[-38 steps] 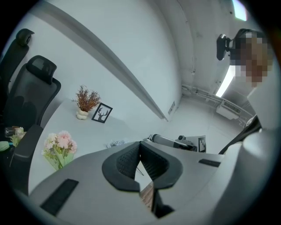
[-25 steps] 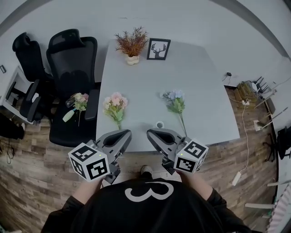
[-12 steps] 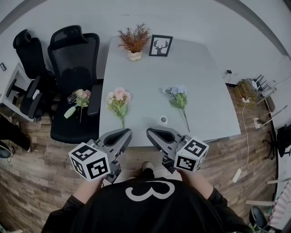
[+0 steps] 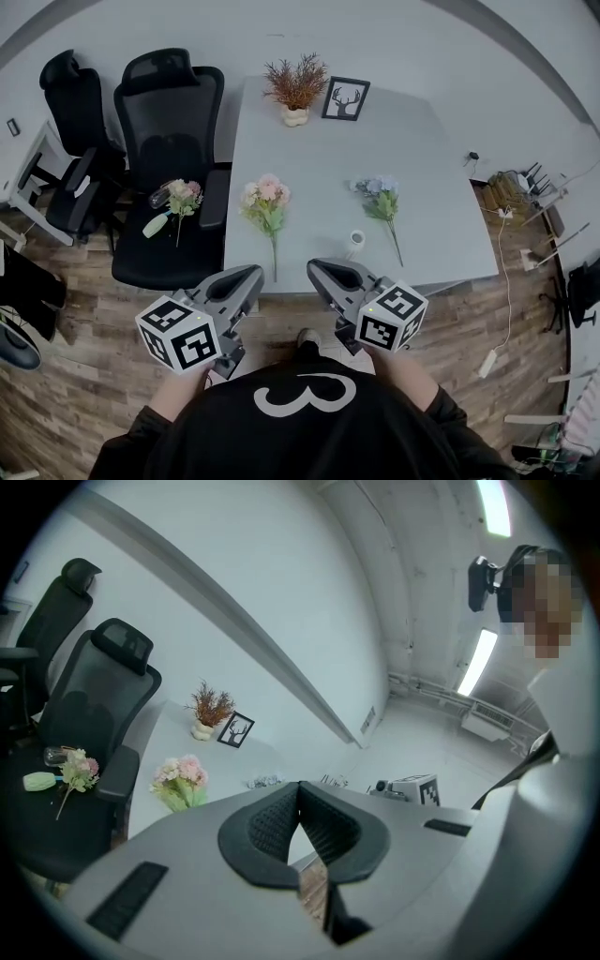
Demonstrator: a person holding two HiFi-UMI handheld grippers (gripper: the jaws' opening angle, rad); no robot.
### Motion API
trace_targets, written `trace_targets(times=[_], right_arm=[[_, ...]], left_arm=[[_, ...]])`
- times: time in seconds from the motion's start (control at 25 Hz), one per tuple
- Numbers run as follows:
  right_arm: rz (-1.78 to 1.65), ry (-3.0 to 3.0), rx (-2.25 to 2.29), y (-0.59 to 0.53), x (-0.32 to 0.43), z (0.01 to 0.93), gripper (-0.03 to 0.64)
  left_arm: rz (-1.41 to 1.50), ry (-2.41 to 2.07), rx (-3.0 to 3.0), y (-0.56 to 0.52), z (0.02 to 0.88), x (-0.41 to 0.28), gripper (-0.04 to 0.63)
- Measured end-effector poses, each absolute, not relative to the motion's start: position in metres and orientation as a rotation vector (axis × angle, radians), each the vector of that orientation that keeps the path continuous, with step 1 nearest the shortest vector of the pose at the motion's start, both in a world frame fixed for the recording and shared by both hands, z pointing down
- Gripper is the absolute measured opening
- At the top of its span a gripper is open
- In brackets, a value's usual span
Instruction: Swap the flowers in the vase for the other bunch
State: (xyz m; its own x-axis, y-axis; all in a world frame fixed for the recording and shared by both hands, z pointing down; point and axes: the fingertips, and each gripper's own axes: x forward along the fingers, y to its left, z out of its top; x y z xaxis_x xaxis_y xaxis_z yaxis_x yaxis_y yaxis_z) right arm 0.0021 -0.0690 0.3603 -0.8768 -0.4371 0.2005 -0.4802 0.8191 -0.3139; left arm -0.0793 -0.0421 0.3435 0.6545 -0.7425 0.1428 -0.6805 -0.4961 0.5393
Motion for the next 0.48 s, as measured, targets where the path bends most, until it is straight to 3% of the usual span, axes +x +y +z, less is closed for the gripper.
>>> trace_targets(times=[0.48], right_arm=[[0.606,-2.785,0.701,-0.090,-0.028,0.384,0.040]], left_arm=[[-0.215,-1.154,2.209,-0.037,0.367,-0.124,0.011]])
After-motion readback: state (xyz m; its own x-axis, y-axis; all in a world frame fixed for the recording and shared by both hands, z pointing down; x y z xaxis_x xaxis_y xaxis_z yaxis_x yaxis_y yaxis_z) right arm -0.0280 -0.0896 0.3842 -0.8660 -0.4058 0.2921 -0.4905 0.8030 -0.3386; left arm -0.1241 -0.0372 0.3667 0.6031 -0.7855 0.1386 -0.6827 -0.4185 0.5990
